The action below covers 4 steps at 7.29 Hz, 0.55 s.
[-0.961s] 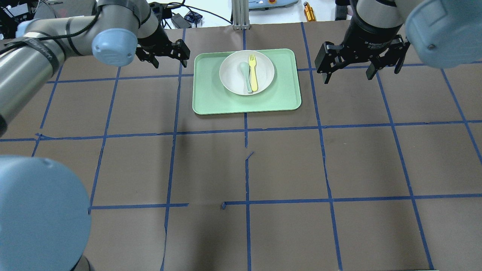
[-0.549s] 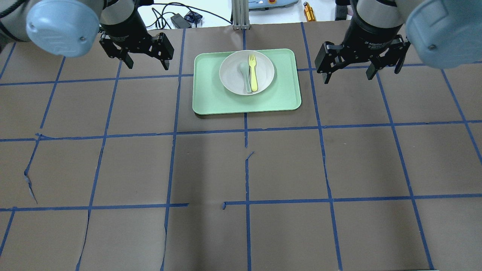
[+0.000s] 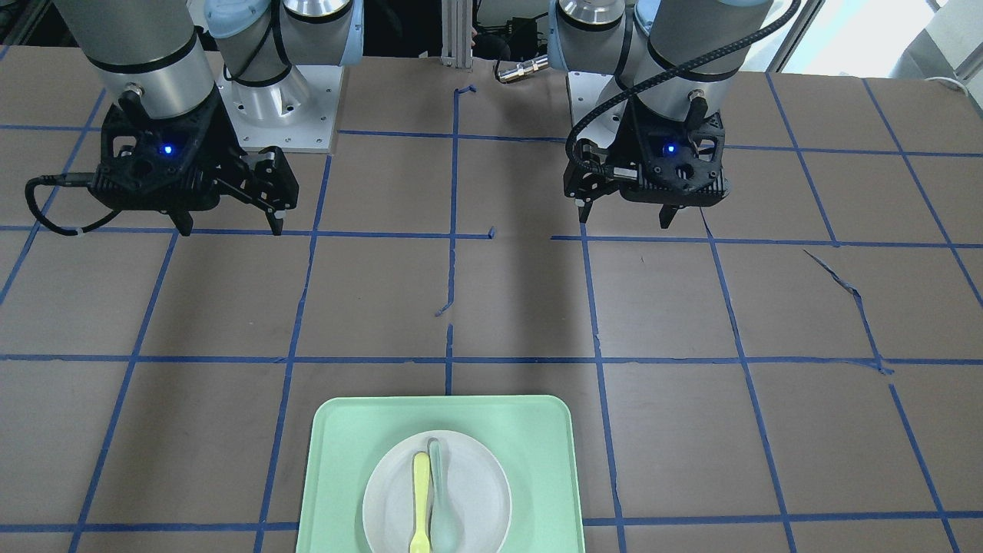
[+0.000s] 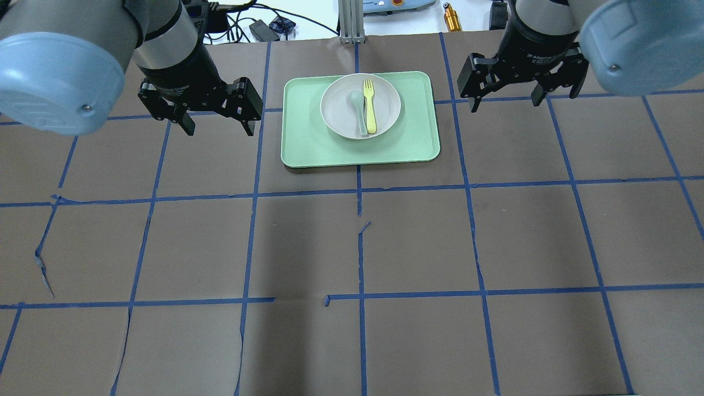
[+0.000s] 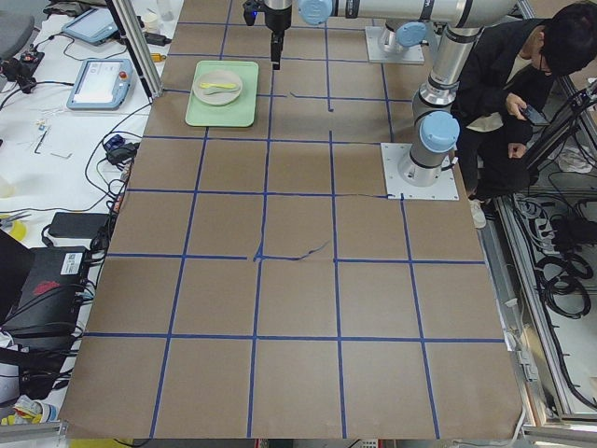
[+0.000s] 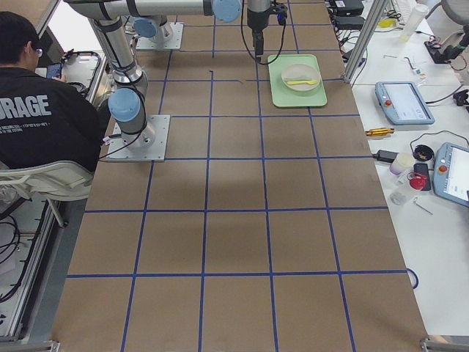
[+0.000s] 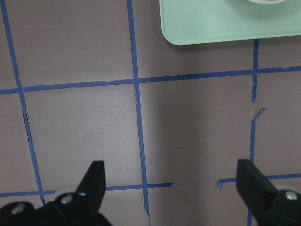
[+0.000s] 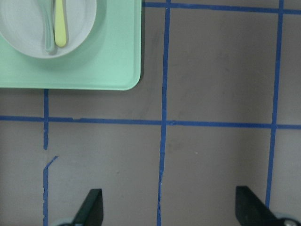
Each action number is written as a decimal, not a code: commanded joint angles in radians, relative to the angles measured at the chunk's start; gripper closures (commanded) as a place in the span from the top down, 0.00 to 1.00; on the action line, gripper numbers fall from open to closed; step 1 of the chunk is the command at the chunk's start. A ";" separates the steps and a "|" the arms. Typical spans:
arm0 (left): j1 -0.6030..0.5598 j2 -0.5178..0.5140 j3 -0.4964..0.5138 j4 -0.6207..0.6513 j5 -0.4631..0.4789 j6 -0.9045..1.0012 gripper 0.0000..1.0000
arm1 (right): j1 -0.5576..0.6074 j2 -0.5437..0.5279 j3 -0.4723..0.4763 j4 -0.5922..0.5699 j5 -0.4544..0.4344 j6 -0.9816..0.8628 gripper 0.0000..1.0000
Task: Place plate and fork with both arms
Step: 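Move the right gripper over the plate and grasp the yellow fork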
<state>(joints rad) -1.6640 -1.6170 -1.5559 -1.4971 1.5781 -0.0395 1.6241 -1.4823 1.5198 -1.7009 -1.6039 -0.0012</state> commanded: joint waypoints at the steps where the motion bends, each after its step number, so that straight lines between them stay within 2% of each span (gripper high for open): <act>1: -0.002 -0.004 0.002 0.005 0.005 -0.008 1.00 | 0.092 0.255 -0.188 -0.051 -0.040 0.019 1.00; 2: 0.003 -0.017 0.007 0.005 -0.006 -0.001 1.00 | 0.121 0.413 -0.325 -0.051 -0.031 0.083 1.00; 3: 0.001 -0.018 -0.003 0.005 -0.001 -0.005 1.00 | 0.138 0.533 -0.399 -0.057 -0.028 0.134 1.00; 4: 0.000 -0.023 -0.006 0.005 -0.003 -0.005 1.00 | 0.151 0.613 -0.417 -0.162 -0.027 0.173 0.95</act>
<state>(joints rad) -1.6632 -1.6342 -1.5570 -1.4927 1.5762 -0.0436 1.7536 -0.9953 1.1628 -1.7810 -1.6327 0.1177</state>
